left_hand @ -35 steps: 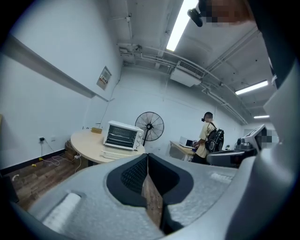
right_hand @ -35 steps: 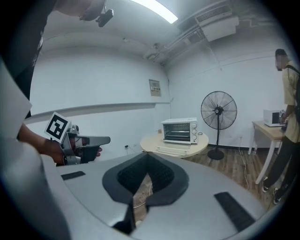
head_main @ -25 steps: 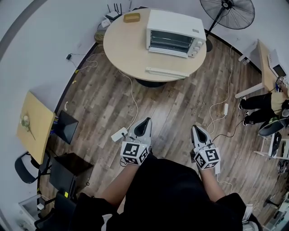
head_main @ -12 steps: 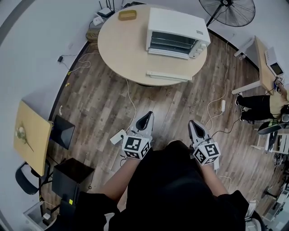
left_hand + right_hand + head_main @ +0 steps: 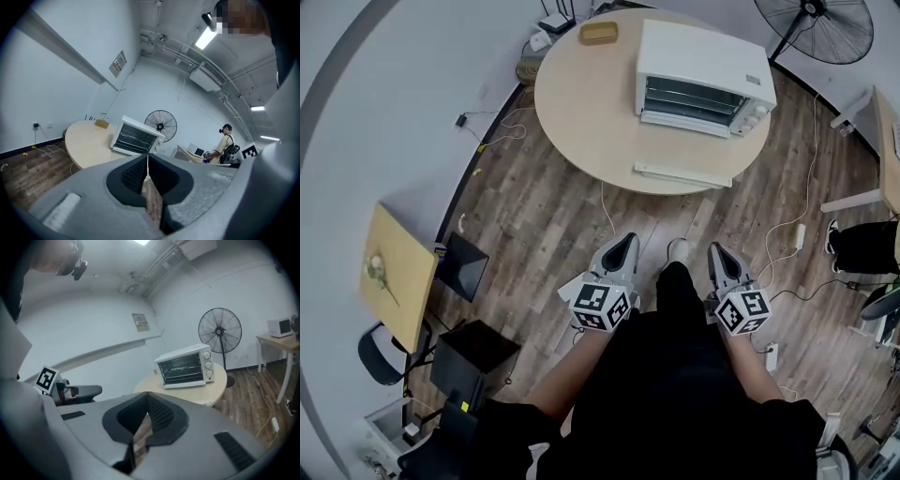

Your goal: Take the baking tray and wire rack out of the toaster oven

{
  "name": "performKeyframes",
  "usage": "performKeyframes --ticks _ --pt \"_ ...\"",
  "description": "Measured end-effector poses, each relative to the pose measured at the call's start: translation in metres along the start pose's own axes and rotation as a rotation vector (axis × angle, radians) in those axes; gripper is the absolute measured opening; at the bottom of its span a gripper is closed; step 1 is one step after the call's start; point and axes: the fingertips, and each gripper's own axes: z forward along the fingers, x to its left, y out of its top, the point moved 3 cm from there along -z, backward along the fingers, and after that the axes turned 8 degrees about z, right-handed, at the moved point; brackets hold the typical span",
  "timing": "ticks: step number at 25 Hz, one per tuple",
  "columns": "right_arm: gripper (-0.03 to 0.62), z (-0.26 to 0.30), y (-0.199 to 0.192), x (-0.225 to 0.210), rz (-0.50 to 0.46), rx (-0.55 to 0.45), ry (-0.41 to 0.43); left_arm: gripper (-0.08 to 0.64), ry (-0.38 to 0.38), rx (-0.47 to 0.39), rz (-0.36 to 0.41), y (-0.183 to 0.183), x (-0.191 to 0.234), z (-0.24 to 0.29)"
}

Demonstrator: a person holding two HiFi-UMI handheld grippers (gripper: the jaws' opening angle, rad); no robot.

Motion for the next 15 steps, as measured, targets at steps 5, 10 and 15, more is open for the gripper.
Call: performKeyframes --ticks 5,10,15 --pt "0.000 0.034 0.045 -0.047 -0.020 -0.015 -0.016 0.020 -0.009 0.028 0.010 0.012 -0.004 0.057" --pt "0.000 0.059 0.078 -0.098 -0.006 0.004 -0.050 0.020 -0.056 0.036 0.010 0.026 -0.017 0.126" --pt "0.000 0.078 0.104 -0.136 -0.013 0.016 -0.052 0.020 -0.035 0.053 -0.023 0.034 -0.022 0.178"
